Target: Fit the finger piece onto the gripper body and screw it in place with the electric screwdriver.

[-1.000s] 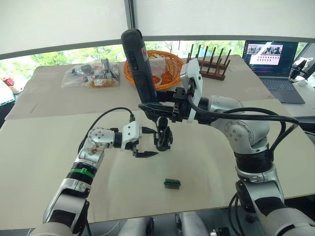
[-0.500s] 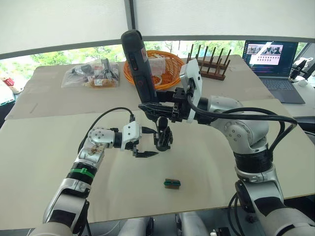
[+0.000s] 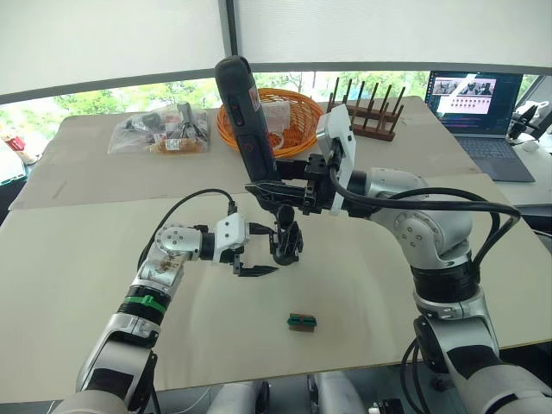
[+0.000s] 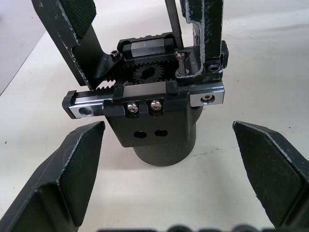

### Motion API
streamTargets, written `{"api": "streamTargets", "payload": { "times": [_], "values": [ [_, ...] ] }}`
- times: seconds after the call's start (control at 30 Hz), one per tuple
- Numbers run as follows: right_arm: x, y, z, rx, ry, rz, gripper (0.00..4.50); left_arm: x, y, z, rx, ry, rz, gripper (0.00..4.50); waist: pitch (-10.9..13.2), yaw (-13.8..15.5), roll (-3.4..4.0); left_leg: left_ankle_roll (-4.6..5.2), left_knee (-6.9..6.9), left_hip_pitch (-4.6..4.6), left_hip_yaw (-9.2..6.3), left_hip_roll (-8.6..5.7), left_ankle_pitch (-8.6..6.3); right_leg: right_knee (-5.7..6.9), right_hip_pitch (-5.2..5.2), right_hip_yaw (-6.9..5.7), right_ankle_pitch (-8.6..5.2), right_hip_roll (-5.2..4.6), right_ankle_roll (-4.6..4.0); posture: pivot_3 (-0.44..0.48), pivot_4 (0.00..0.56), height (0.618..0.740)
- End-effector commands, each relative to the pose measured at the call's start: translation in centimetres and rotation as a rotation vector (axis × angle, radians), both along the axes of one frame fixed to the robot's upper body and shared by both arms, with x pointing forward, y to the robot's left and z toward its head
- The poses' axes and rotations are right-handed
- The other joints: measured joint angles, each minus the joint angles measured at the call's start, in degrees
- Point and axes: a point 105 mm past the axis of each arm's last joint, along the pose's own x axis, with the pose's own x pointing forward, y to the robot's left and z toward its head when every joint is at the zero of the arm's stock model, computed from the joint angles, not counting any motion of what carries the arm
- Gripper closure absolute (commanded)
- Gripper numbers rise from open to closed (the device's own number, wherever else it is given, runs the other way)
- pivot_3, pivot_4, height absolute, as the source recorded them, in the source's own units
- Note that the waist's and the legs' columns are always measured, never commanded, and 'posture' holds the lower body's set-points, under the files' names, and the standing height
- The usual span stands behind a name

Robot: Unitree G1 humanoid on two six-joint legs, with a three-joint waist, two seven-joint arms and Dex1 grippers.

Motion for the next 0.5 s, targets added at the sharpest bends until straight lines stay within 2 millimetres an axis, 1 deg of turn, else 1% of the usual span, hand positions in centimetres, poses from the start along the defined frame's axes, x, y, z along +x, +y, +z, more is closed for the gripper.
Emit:
{"api": "streamTargets", "payload": {
  "times": [0.03,0.5],
  "values": [
    [-0.53,-0.19,1.66,0.048,-0.070,0.011,2.57,-0.06,-0.08,0.57,-0.012,-0.033,-0.005,0.00,0.00,0.00,0.00,0.00,0.00,0.00,0.00,0.00,0.00,0.00,0.00,0.00,0.00,0.00,0.00,0.000,0.150,0.740],
    [-0.53,0.00,1.47,0.049,-0.064,0.014,2.57,-0.16,-0.20,0.63,-0.016,-0.039,-0.002,0.00,0.00,0.00,0.00,0.00,0.00,0.00,0.00,0.00,0.00,0.00,0.00,0.00,0.00,0.00,0.00,0.000,0.150,0.740]
  ]
}}
